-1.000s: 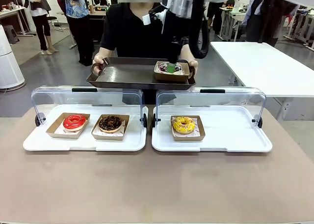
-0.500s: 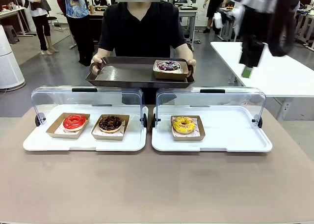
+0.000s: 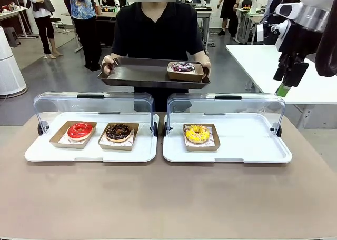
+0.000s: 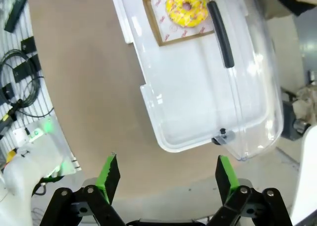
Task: Provide the desired donut to the person.
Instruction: Place the picked Paper togo box onto the Handle tray extended by the person, then pick up and lift the Paper togo box containing the Donut pointed at by the person.
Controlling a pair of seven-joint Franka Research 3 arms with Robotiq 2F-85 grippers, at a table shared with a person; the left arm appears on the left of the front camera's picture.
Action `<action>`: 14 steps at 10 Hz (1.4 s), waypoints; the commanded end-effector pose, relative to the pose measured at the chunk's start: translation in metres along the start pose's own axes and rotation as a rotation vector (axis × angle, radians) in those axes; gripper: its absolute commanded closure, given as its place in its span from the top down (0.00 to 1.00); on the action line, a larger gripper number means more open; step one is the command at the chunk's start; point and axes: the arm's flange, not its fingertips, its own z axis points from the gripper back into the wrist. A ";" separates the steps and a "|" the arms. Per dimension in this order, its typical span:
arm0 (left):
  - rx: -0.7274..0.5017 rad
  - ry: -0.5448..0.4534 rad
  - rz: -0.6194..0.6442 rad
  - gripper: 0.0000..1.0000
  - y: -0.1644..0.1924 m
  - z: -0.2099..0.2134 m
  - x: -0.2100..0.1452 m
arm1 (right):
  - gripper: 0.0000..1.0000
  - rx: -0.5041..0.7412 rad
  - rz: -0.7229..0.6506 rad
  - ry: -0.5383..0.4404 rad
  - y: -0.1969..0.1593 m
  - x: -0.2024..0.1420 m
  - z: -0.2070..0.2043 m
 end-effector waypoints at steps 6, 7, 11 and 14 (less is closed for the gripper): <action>-0.003 -0.010 -0.010 1.00 -0.001 0.001 0.000 | 1.00 0.014 -0.004 0.019 -0.003 0.000 -0.004; -0.003 -0.010 -0.010 1.00 -0.001 0.001 0.000 | 1.00 0.014 -0.004 0.019 -0.003 0.000 -0.004; -0.003 -0.010 -0.010 1.00 -0.001 0.001 0.000 | 1.00 0.014 -0.004 0.019 -0.003 0.000 -0.004; -0.003 -0.010 -0.010 1.00 -0.001 0.001 0.000 | 1.00 0.010 -0.001 0.007 -0.002 0.000 -0.005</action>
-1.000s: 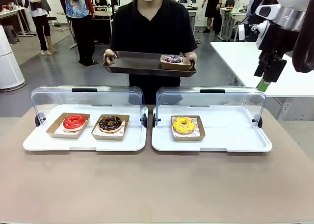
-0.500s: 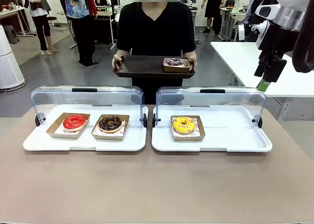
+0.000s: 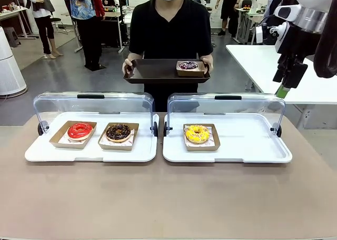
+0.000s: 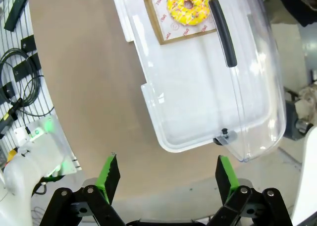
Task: Provide the desired donut to the person.
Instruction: Pick up and lift the Paper togo box containing the Donut pointed at by the person.
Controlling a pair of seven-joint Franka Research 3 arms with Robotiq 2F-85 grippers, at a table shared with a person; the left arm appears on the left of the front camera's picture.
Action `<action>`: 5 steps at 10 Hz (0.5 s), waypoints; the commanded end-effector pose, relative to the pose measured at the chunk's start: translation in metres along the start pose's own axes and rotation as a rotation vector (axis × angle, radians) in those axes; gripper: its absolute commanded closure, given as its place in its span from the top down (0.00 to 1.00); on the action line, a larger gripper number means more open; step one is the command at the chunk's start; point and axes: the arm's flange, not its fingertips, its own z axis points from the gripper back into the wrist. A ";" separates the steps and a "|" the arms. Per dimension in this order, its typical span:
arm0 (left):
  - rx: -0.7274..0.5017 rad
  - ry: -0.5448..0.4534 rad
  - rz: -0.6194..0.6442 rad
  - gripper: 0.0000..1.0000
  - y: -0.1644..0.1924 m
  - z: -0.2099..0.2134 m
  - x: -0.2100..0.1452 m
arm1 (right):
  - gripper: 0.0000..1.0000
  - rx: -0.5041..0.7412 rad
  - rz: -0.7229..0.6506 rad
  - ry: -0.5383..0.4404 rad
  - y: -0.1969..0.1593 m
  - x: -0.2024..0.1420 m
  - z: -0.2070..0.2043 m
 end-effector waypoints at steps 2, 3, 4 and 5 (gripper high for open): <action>-0.003 -0.010 -0.010 1.00 -0.001 0.001 0.000 | 1.00 0.126 0.116 -0.272 -0.021 -0.048 0.007; -0.003 -0.010 -0.010 1.00 -0.001 0.001 0.000 | 1.00 0.192 0.139 -0.418 -0.034 -0.075 0.012; -0.003 -0.010 -0.010 1.00 -0.001 0.001 0.000 | 1.00 0.248 0.156 -0.573 -0.049 -0.103 0.017; -0.003 -0.010 -0.010 1.00 -0.001 0.001 0.000 | 1.00 0.265 0.170 -0.675 -0.060 -0.131 0.015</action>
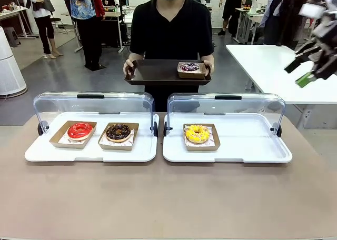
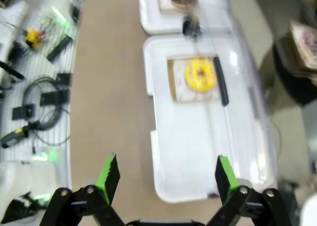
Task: Provide the desired donut to the person.
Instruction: Pick up and lift the Paper togo box containing the Donut pointed at by the person.
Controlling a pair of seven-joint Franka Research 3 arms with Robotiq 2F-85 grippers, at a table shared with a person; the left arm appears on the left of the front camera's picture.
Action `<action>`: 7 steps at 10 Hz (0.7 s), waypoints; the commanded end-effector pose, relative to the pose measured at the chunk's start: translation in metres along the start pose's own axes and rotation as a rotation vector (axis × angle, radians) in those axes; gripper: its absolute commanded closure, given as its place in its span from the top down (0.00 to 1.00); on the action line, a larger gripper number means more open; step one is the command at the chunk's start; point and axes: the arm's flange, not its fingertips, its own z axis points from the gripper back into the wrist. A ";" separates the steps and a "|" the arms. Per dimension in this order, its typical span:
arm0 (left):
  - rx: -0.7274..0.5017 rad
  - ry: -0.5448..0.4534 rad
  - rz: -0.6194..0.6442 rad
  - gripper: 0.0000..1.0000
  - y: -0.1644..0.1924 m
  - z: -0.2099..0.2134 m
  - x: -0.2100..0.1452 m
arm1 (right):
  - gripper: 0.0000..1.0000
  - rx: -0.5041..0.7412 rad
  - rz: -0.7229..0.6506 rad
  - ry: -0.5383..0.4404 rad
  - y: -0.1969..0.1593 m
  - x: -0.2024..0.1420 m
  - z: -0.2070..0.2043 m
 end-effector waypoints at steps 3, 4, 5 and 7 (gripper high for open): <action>-0.004 -0.010 -0.010 1.00 -0.001 0.001 0.000 | 1.00 0.099 -0.090 -0.400 -0.033 -0.092 0.034; -0.004 -0.010 -0.010 1.00 -0.001 0.001 0.000 | 1.00 0.108 -0.105 -0.438 -0.033 -0.110 0.033; -0.004 -0.010 -0.010 1.00 -0.001 0.001 0.000 | 1.00 0.108 -0.104 -0.443 -0.034 -0.126 0.031; -0.004 -0.010 -0.010 1.00 -0.001 0.001 0.000 | 1.00 0.105 -0.116 -0.476 -0.032 -0.143 0.030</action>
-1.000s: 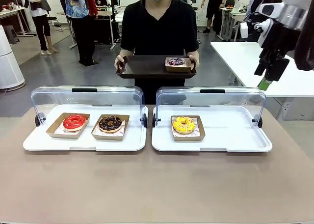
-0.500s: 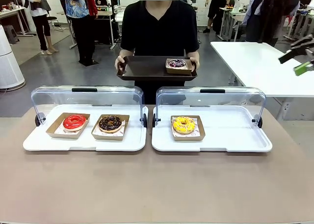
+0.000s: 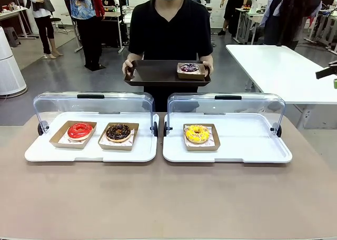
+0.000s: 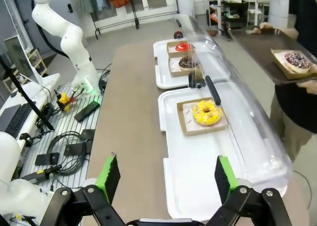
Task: Provide the desired donut to the person.
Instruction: Pick up and lift the Paper togo box containing the Donut pointed at by the person.
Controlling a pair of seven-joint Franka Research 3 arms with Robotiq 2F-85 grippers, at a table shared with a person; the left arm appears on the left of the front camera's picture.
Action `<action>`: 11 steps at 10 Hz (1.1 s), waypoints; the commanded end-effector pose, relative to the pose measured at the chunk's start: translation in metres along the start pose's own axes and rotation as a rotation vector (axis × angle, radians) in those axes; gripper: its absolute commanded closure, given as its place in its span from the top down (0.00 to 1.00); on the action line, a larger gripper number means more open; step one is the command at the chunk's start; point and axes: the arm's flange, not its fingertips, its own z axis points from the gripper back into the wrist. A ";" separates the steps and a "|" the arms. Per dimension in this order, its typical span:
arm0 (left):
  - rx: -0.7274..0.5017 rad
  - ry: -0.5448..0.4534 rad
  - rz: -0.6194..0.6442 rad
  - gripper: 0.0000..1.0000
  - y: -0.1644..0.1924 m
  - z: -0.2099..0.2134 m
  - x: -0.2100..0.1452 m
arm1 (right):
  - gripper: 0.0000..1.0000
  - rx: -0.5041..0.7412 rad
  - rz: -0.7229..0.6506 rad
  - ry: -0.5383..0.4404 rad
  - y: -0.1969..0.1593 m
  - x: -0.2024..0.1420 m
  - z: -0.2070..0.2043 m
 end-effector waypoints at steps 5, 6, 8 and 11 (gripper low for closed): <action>-0.004 -0.010 -0.010 1.00 -0.001 0.001 0.000 | 1.00 -0.070 0.044 -0.010 -0.002 0.016 0.006; -0.004 -0.010 -0.010 1.00 -0.001 0.001 0.000 | 1.00 -0.093 0.055 0.004 -0.001 0.017 0.006; -0.004 -0.010 -0.010 1.00 -0.001 0.001 0.000 | 1.00 -0.122 0.075 0.006 0.002 0.024 0.006; -0.004 -0.010 -0.010 1.00 -0.001 0.001 0.000 | 1.00 -0.096 0.062 0.031 0.000 0.025 0.012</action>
